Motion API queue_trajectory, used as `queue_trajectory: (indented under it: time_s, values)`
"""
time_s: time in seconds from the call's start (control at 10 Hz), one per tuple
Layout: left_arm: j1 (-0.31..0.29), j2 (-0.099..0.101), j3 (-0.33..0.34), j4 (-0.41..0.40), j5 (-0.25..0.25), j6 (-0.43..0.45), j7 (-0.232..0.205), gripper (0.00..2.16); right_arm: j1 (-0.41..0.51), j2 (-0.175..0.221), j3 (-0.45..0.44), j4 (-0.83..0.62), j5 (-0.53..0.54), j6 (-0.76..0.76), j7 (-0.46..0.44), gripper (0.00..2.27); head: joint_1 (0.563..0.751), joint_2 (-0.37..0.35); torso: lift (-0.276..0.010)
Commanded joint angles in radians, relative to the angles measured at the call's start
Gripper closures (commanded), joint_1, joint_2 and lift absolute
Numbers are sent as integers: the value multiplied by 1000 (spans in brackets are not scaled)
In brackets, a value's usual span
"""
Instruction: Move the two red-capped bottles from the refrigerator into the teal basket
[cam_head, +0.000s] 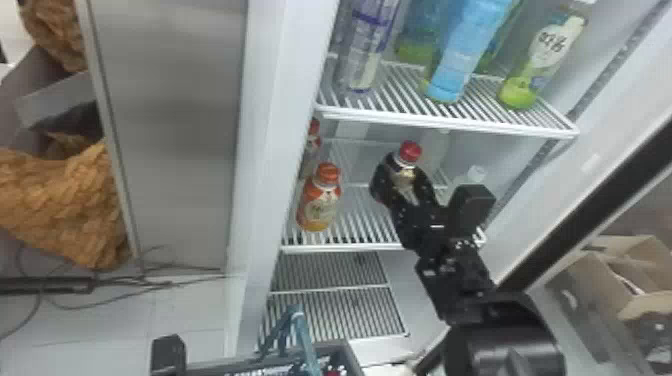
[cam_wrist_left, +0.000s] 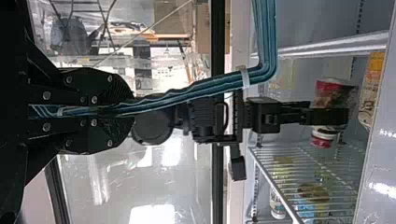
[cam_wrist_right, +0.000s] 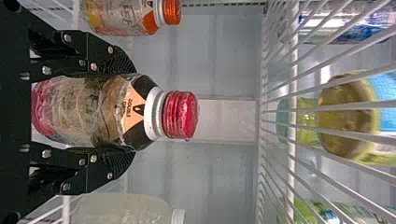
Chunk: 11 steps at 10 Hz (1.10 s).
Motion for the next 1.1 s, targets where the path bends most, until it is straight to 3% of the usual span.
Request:
queue_trajectory:
  time_s: [0.0, 0.7, 1.0]
  values:
    - [0, 0, -2, 0, 0, 0, 0, 1076, 60, 14, -32, -77, -8, 12, 0, 714, 695, -350, -228]
    - [2, 0, 2, 0, 0, 0, -2, 1076, 261, 47, -80, -271, -112, 26, 25, 713, 695, -350, -228]
    - [2, 0, 12, 0, -10, -17, -2, 1076, 320, 54, -107, -307, -144, 73, 75, 713, 695, -350, -228]
